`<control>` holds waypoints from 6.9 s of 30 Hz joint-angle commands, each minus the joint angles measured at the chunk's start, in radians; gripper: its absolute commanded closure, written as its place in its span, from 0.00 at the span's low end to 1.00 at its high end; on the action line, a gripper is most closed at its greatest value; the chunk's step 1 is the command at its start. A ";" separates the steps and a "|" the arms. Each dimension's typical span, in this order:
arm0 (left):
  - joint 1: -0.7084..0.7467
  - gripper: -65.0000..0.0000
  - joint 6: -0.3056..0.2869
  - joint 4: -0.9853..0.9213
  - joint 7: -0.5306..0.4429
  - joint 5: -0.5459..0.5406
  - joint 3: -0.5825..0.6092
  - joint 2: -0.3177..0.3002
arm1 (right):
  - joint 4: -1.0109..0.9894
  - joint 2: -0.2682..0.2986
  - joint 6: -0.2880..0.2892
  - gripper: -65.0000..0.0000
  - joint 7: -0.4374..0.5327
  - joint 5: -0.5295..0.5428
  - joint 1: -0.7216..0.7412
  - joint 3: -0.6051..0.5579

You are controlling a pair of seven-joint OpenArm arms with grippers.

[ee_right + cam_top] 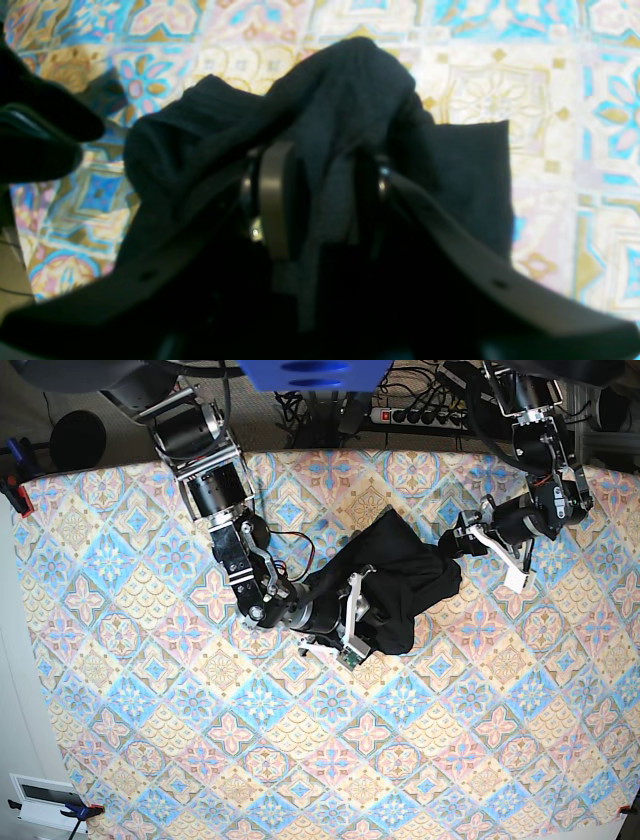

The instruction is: Layout the t-shirt on the table in an organized manner, then fold the t-shirt properly

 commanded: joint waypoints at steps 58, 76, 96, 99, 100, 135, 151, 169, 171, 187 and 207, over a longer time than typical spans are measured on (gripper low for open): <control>-0.016 0.55 -0.004 0.038 -0.008 -0.021 -0.010 -0.012 | 0.117 -0.003 -0.025 0.54 -0.017 0.015 -0.064 0.054; -0.017 0.55 -0.004 0.035 -0.008 -0.021 -0.010 -0.010 | 0.023 -0.006 -0.025 0.55 0.039 0.014 0.002 0.051; -0.017 0.55 -0.004 0.009 -0.009 -0.021 -0.010 -0.013 | -0.038 -0.032 -0.025 0.95 0.051 0.014 0.021 0.051; -0.017 0.55 -0.004 0.009 -0.009 -0.021 -0.010 -0.013 | -0.032 -0.032 -0.025 0.95 0.051 0.018 0.016 0.051; -0.017 0.55 -0.004 0.009 -0.009 -0.021 -0.010 -0.013 | -0.018 -0.032 -0.025 0.95 0.051 0.018 0.016 0.051; -0.017 0.55 -0.004 0.009 -0.009 -0.021 -0.010 -0.013 | 0.031 -0.057 -0.025 0.70 0.016 0.014 0.014 0.058; -0.019 0.55 -0.004 0.009 -0.009 -0.021 -0.010 -0.013 | -0.061 -0.057 -0.025 0.70 0.068 0.014 0.025 0.060; -0.019 0.55 -0.004 0.009 -0.009 -0.021 -0.010 -0.010 | -0.058 -0.054 -0.025 0.70 0.068 0.012 0.042 0.100; -0.019 0.55 -0.004 0.009 -0.009 -0.021 -0.010 -0.010 | -0.058 -0.054 -0.025 0.70 0.068 0.012 0.042 0.097; -0.019 0.55 -0.004 0.009 -0.009 -0.021 -0.010 -0.013 | -0.058 -0.054 -0.025 0.76 0.068 0.012 0.042 0.094; -0.019 0.55 -0.004 0.009 -0.009 -0.021 -0.010 -0.013 | -0.094 -0.054 -0.025 0.75 0.068 0.012 0.042 0.092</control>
